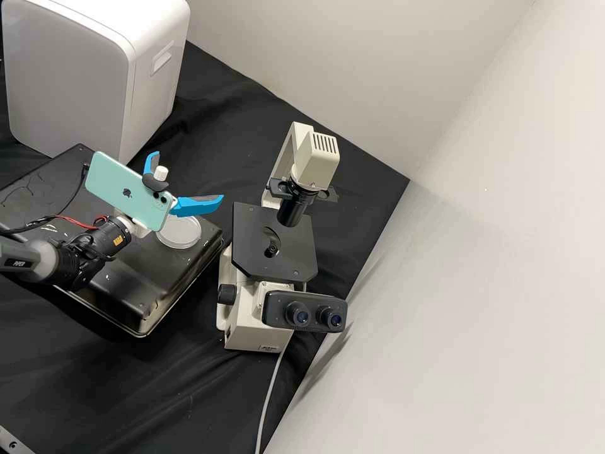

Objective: Place the petri dish on the microscope

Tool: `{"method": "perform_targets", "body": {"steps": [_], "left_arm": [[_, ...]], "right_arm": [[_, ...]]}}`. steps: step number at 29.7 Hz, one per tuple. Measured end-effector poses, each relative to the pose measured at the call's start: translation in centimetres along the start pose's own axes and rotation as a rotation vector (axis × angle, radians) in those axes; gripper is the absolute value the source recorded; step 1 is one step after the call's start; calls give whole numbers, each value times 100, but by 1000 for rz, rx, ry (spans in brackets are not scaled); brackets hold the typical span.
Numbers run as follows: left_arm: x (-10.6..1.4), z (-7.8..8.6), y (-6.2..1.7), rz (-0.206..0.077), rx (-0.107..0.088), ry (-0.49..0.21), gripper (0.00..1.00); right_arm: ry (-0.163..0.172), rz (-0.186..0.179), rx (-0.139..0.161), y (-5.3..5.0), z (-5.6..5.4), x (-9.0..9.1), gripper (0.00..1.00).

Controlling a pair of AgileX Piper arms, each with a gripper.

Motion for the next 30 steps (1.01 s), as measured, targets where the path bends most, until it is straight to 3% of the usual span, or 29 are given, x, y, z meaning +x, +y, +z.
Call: {"method": "perform_targets", "body": {"steps": [11, 15, 18, 21, 23, 26, 30], "left_arm": [[0, 0, 0, 0, 0, 0, 100], [-38, -6, -40, -16, 0, 2, 100], [-112, -14, -86, -37, -2, 5, 100], [-224, 5, -103, -49, -25, 0, 100], [-285, 41, -105, -52, -31, -14, 100], [-371, 122, -121, -59, -43, -45, 100], [-486, 268, -146, -71, -43, -105, 100]], "right_arm": [[0, 0, 0, 0, 0, 0, 100], [0, 0, 0, 0, 0, 0, 100], [0, 0, 0, 0, 0, 0, 100], [0, 0, 0, 0, 0, 0, 100], [0, 0, 0, 0, 0, 0, 100], [0, 0, 0, 0, 0, 0, 100], [0, 0, 0, 0, 0, 0, 100]]}}
